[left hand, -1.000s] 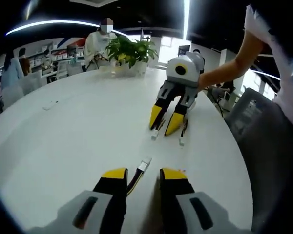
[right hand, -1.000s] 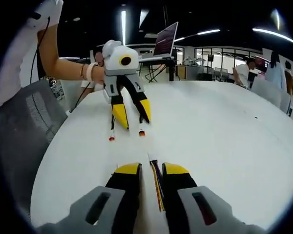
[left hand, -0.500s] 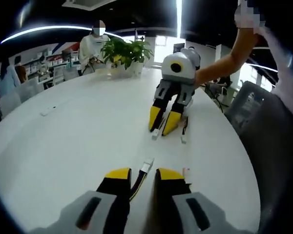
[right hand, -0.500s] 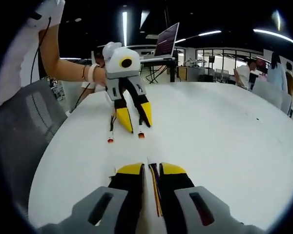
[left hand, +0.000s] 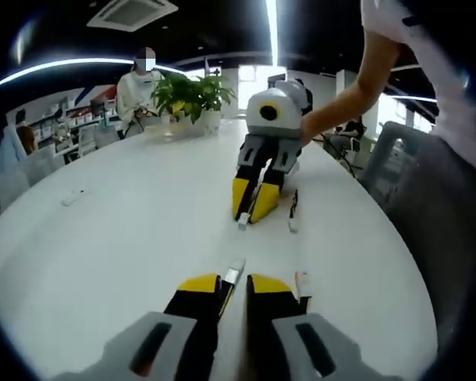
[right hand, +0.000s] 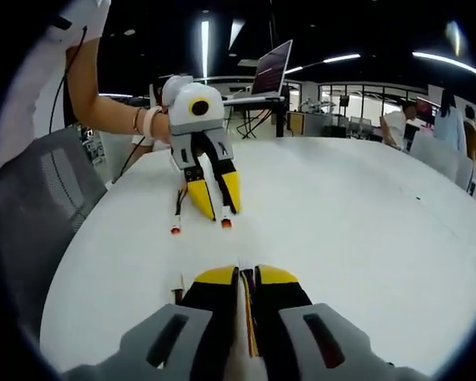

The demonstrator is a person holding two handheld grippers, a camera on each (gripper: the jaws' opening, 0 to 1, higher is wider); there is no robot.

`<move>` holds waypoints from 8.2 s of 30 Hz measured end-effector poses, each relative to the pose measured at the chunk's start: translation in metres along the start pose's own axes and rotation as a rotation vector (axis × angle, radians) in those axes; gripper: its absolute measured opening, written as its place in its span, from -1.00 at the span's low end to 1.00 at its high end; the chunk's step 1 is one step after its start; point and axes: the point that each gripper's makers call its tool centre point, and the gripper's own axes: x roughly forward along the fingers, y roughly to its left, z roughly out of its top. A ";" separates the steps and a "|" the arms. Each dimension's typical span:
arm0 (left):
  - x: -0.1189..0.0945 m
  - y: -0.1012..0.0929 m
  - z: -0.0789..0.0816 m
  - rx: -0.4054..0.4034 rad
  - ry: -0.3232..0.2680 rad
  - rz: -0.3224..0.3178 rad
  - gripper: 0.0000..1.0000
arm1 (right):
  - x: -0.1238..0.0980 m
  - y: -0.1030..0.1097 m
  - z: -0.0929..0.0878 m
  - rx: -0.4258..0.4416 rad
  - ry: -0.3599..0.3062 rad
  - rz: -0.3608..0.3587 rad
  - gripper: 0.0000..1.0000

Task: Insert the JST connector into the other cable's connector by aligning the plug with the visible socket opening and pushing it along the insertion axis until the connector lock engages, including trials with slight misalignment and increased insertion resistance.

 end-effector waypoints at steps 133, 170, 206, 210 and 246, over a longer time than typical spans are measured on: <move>0.028 0.018 0.022 0.093 0.029 -0.073 -1.00 | 0.024 -0.008 0.025 -0.127 0.018 0.092 -0.94; 0.032 0.022 0.016 0.061 0.027 -0.043 -0.98 | 0.029 -0.018 0.016 -0.054 0.009 0.063 -0.86; -0.033 -0.017 0.056 0.148 0.022 0.057 -0.85 | -0.032 0.018 0.059 -0.088 -0.066 -0.032 -0.80; -0.038 -0.027 0.048 0.140 0.040 0.058 -0.83 | -0.037 0.027 0.056 -0.075 -0.061 -0.040 -0.80; -0.022 -0.055 0.003 0.057 0.084 0.037 -0.81 | -0.021 0.062 -0.002 -0.030 0.071 0.007 -0.83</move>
